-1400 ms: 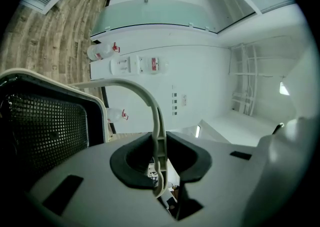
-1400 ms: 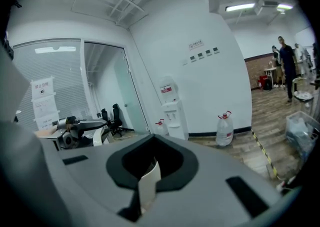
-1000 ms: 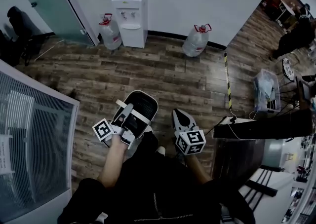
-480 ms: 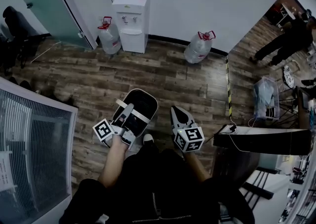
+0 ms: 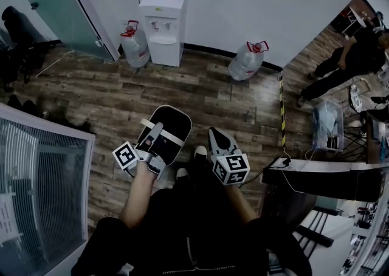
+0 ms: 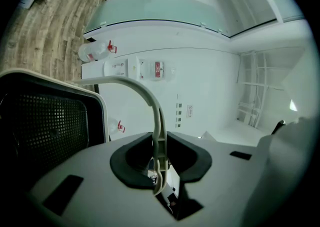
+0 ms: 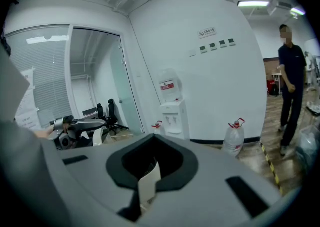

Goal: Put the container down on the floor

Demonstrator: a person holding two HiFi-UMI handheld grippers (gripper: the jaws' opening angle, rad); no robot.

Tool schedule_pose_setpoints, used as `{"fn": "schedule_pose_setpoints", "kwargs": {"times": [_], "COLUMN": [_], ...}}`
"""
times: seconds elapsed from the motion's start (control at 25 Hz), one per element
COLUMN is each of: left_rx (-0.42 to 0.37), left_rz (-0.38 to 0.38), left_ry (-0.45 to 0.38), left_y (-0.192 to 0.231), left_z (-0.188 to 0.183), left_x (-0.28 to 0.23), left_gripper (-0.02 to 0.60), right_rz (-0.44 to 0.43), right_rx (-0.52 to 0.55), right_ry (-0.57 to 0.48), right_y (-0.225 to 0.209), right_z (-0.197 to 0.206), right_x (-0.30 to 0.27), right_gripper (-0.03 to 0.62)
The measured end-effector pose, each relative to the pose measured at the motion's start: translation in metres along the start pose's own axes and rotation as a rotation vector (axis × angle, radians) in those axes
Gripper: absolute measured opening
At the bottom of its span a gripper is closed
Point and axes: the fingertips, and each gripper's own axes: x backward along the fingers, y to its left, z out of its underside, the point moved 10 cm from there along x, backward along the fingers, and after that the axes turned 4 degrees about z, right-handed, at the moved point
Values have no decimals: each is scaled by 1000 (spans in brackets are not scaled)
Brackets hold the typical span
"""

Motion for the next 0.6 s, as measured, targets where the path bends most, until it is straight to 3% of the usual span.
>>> {"fn": "schedule_pose_setpoints", "kwargs": {"times": [0.6], "left_rx": [16], "left_rz": [-22], "left_ry": [-32], "left_y": [26], "left_z": [-35], "left_x": [-66], "left_gripper": [78], "right_rz": [-11], "right_rx": [-18], "right_ry": [27], "right_y": [-44], "right_z": [-25], "right_x": [-83], "right_gripper": [11]}}
